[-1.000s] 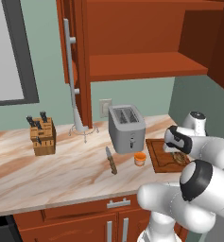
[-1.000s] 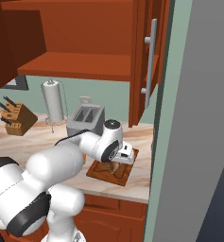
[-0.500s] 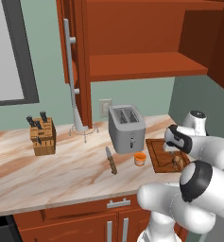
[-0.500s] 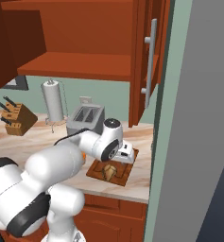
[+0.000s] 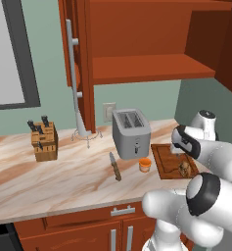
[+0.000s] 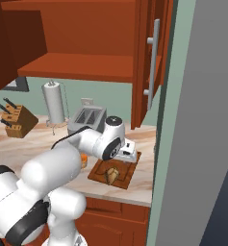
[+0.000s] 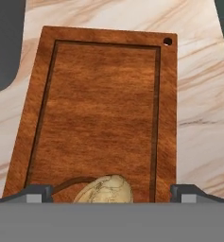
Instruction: Pick the bread, place it on the cutting board, pick the jam, place it on the counter, and close the cabinet.
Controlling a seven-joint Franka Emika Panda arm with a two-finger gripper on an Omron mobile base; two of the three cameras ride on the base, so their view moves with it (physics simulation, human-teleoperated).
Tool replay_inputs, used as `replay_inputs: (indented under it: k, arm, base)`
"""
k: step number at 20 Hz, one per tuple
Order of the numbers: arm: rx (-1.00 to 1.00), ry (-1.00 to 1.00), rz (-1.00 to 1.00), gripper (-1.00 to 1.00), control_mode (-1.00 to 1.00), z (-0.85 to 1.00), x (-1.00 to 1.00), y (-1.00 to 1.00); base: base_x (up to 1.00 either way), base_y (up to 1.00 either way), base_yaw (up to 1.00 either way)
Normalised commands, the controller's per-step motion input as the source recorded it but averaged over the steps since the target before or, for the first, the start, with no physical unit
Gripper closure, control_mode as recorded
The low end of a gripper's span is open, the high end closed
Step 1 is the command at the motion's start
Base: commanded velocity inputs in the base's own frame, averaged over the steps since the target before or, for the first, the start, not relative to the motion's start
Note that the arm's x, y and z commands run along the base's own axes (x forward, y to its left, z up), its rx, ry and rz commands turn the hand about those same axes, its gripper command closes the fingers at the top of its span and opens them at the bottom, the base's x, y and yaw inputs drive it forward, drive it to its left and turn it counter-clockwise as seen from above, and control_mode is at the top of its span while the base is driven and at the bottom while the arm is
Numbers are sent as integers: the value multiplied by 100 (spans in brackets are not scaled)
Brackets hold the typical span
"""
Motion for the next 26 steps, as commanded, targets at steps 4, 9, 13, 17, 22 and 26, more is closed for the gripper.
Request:
replay_inputs:
  k: [4, 9, 13, 17, 22, 26]
  arm:
    - [0, -10, 0, -100, -100, 21, -19, 0]
    - [-1, -16, 0, -100, -100, 12, -24, 0]
    - [-2, -18, 0, -100, -100, 7, -22, 0]
    - [-1, -20, 0, -100, -100, 9, -23, 0]
    - [0, -19, 0, -100, -100, 9, -19, 0]
    - [0, -19, 0, -100, -100, 14, -17, 0]
  base:
    - [0, 0, 0]
    - [0, 0, 0]
    - [0, 0, 0]
    - [0, 0, 0]
    - [0, 0, 0]
    - [0, 0, 0]
